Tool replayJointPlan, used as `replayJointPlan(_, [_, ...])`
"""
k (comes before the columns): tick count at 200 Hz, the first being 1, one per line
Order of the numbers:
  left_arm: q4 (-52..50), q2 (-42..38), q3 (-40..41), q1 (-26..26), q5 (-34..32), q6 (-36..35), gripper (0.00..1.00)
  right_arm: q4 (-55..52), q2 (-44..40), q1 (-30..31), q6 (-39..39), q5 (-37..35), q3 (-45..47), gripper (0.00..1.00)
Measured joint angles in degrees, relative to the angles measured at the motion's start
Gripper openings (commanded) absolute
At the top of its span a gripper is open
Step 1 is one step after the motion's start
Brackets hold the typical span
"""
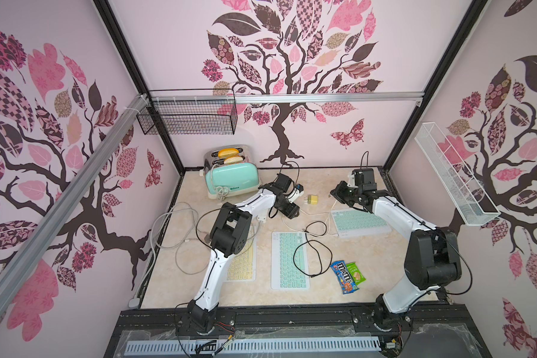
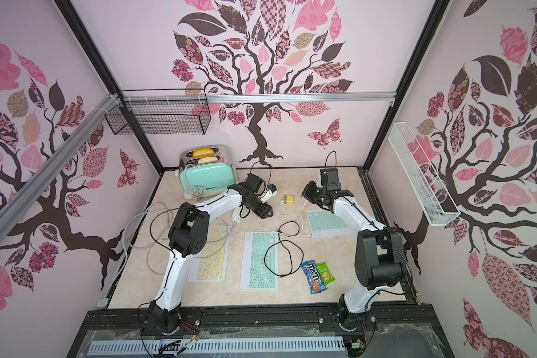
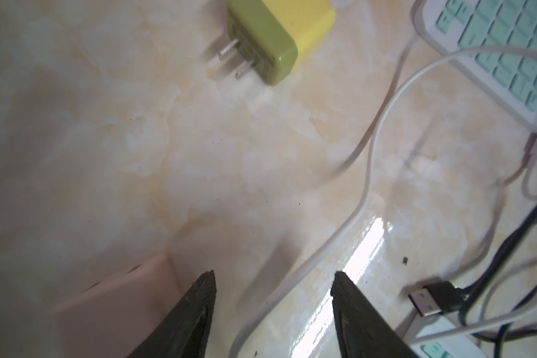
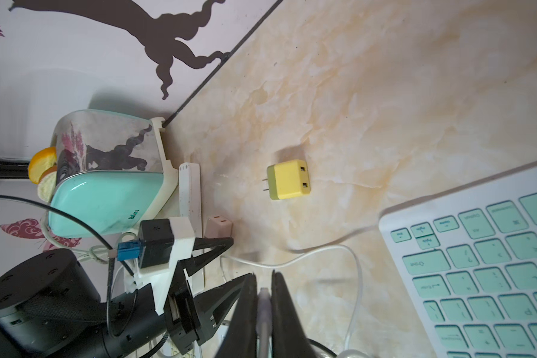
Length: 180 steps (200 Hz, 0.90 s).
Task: Unplug the wireless keyboard
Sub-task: Place the power cord at the center of the board.
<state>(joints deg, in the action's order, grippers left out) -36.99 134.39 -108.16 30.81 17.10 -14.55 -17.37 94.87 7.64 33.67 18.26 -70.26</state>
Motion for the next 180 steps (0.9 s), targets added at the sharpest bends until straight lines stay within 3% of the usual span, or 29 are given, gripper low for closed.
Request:
replayJointPlan(36, [-2.2, 2.1, -4.8, 0.6, -0.7, -2.3, 0.47, 0.0, 0.1, 0.0, -0.3, 0.0, 1.2, 0.14])
replayJointPlan(81, [-2.1, 2.1, -6.5, 1.2, -0.5, -2.3, 0.00, -0.6, 0.1, 0.0, -1.2, -0.3, 2.8, 0.18])
replayJointPlan(152, [-1.2, -0.3, -6.9, 1.2, 0.9, 2.6, 0.00, -0.1, -0.2, -1.1, -1.0, 0.5, 2.7, 0.25])
replayJointPlan(167, [-1.4, -2.3, -8.1, 1.1, 1.5, 3.8, 0.00, -0.1, -0.3, -1.1, -0.9, 0.6, 2.7, 0.36])
replayJointPlan(180, [-1.6, -4.0, -9.8, 1.0, 1.9, 4.7, 0.00, -0.3, -0.3, -1.1, -0.7, 0.7, 2.7, 0.54])
